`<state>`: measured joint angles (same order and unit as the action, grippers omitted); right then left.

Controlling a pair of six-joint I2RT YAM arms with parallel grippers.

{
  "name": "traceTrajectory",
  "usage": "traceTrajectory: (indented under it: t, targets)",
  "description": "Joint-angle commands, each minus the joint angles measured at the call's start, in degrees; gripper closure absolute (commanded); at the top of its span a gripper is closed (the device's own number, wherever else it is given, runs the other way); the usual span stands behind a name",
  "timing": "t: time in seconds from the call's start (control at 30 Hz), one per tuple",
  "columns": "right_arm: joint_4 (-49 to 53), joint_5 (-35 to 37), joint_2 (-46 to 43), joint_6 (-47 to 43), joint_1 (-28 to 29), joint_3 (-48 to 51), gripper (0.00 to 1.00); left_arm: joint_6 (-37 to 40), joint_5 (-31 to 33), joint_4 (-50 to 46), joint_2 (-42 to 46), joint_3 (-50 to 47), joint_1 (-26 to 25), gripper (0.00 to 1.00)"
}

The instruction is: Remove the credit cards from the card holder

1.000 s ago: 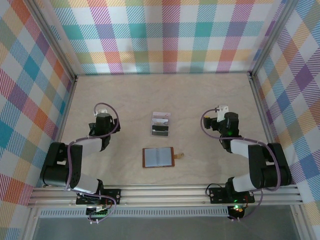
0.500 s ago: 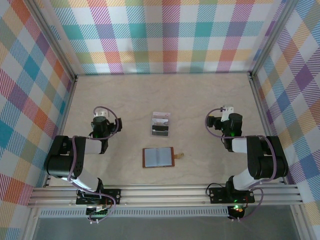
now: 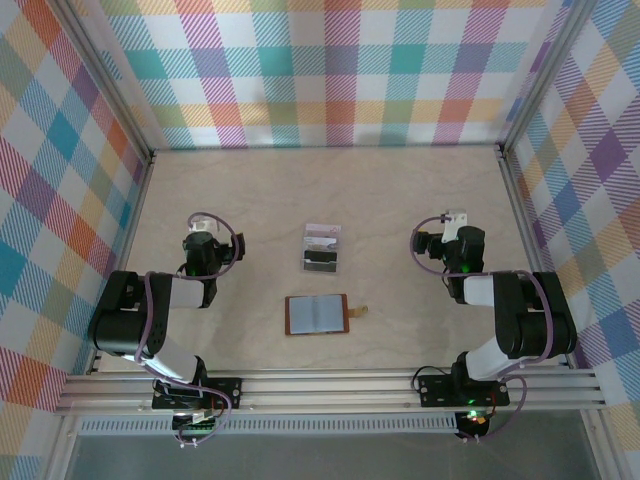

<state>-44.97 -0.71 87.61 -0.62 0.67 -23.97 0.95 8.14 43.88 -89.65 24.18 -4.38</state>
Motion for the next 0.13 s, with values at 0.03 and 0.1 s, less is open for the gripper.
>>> traceTrajectory:
  t: [0.03,0.1]
  targets:
    - [-2.59,-0.87,0.30,0.55,0.04,0.44,0.00,0.71,-0.80,2.44,0.15,-0.28,-0.24,0.00]
    - [-5.26,-1.40,-0.32,0.25,0.04,2.32,0.00,0.65,-0.84,2.45,0.13,-0.26,-0.21,0.00]
